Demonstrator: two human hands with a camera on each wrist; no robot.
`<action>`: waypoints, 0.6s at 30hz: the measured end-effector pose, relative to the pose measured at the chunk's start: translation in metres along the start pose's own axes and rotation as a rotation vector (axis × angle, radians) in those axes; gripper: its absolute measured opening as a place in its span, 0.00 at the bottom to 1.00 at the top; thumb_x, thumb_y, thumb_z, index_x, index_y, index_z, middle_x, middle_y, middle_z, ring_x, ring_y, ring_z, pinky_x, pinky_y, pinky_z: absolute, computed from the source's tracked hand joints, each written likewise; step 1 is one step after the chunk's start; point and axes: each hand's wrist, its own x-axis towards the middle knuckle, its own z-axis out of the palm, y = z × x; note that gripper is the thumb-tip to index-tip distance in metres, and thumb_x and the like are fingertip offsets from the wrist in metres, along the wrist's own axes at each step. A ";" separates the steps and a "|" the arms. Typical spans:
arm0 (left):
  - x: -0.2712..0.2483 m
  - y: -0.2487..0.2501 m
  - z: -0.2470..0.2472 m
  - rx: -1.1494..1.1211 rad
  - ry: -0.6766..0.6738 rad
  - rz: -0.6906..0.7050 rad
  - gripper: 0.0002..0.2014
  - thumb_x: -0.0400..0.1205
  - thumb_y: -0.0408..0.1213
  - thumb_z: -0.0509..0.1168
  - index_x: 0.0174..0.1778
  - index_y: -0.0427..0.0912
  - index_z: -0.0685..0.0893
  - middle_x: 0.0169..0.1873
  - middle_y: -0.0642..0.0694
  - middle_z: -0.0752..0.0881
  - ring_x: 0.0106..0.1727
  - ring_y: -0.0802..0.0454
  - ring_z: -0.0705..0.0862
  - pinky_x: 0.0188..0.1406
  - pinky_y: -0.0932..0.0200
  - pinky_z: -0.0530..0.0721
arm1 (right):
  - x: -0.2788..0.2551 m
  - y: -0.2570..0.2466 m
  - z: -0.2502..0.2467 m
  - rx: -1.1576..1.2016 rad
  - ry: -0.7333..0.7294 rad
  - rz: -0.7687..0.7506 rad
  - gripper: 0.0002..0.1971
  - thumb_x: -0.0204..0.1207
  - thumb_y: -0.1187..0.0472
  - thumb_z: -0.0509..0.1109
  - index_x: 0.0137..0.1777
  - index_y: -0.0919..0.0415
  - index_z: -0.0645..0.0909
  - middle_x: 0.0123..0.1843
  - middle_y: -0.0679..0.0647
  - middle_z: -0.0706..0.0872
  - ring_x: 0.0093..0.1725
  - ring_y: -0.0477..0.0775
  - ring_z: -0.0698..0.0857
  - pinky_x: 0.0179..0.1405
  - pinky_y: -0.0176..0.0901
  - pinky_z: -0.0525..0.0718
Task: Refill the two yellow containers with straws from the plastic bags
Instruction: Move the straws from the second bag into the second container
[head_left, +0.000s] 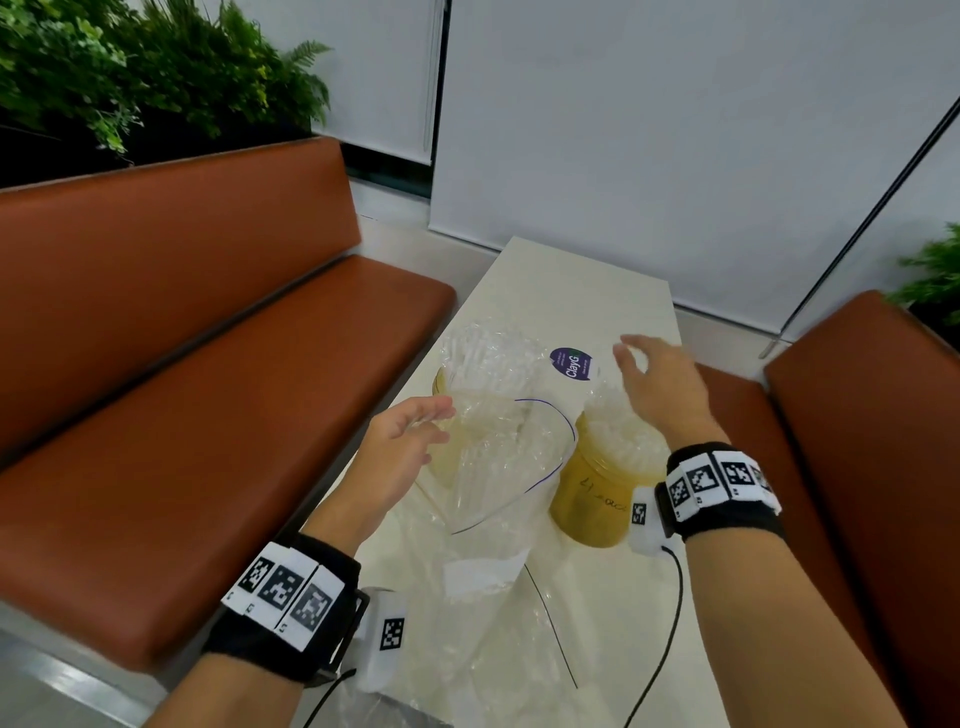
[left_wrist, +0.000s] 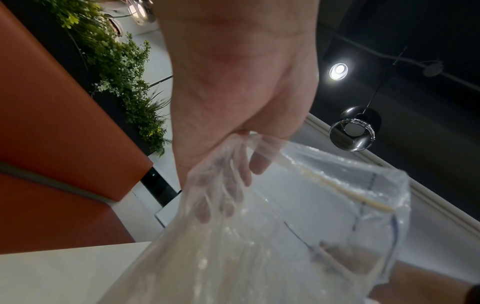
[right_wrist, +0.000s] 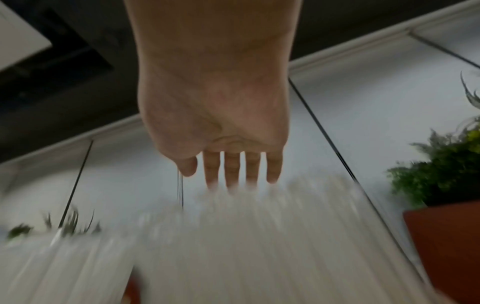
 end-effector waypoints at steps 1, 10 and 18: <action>0.000 0.000 0.000 0.006 -0.008 0.003 0.18 0.85 0.28 0.60 0.63 0.51 0.89 0.59 0.61 0.89 0.62 0.56 0.88 0.70 0.46 0.84 | -0.006 0.002 0.012 -0.030 -0.109 -0.012 0.23 0.89 0.47 0.54 0.75 0.58 0.78 0.74 0.58 0.82 0.74 0.61 0.79 0.73 0.56 0.76; -0.002 0.000 0.003 0.103 -0.094 0.047 0.27 0.84 0.22 0.52 0.72 0.50 0.83 0.73 0.58 0.82 0.68 0.58 0.84 0.79 0.44 0.76 | -0.030 -0.052 -0.004 0.035 0.123 -0.240 0.11 0.83 0.56 0.68 0.60 0.57 0.88 0.55 0.52 0.88 0.52 0.52 0.86 0.54 0.48 0.86; 0.006 -0.003 0.003 0.209 -0.178 0.058 0.34 0.80 0.17 0.48 0.74 0.51 0.82 0.72 0.46 0.81 0.69 0.51 0.83 0.58 0.59 0.85 | -0.105 -0.127 0.044 -0.395 -0.730 -0.759 0.22 0.72 0.64 0.77 0.65 0.47 0.84 0.65 0.51 0.84 0.59 0.58 0.85 0.60 0.52 0.84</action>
